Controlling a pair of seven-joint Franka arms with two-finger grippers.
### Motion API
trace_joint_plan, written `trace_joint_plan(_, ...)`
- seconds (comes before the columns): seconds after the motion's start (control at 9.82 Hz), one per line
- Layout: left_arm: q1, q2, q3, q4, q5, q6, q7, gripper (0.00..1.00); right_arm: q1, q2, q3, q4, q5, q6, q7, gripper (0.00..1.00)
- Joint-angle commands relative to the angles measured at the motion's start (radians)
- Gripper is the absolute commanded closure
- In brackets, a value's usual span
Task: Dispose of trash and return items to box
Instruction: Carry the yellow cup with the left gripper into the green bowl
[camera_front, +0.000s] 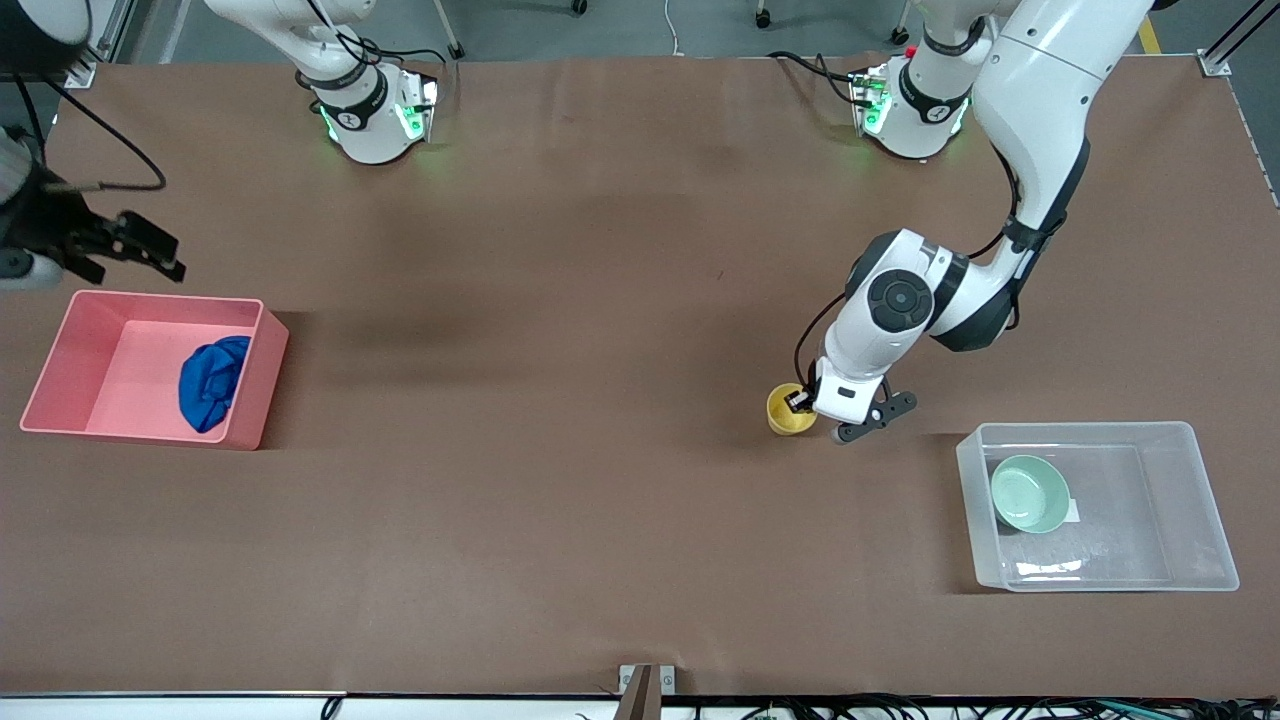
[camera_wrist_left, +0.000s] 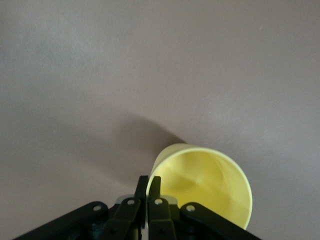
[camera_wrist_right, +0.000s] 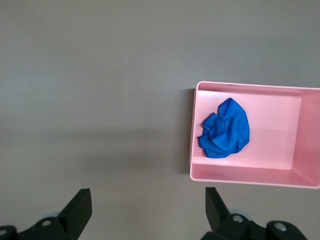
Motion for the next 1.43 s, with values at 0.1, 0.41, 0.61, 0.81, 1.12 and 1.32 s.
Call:
trace_joint_plan(0.1,0.040,-0.031,0.010,0.169,0.022,-0.167,0.047,1.00,0.018,0.025,-0.005,0.155,-0.004,-0.082,0.023,0.00)
trace_joint_plan(0.41,0.203,-0.029,0.010,0.328,0.022,-0.332,0.416,1.00,0.031,0.088,-0.005,0.247,-0.003,-0.117,0.024,0.00)
trace_joint_plan(0.61,0.340,-0.026,0.012,0.336,0.023,-0.332,0.707,1.00,0.066,0.087,-0.005,0.227,-0.001,-0.144,0.079,0.00)
trace_joint_plan(0.81,0.461,0.021,0.012,0.336,0.017,-0.314,0.925,1.00,0.075,0.087,-0.005,0.219,0.000,-0.137,0.081,0.00)
trace_joint_plan(1.12,0.512,0.111,0.015,0.320,0.022,-0.229,0.945,0.99,0.074,0.131,-0.005,0.241,0.007,-0.134,0.081,0.00)
trace_joint_plan(1.32,0.514,0.157,0.015,0.317,0.022,-0.199,0.945,0.97,0.071,0.179,-0.007,0.290,0.005,-0.137,0.072,0.00)
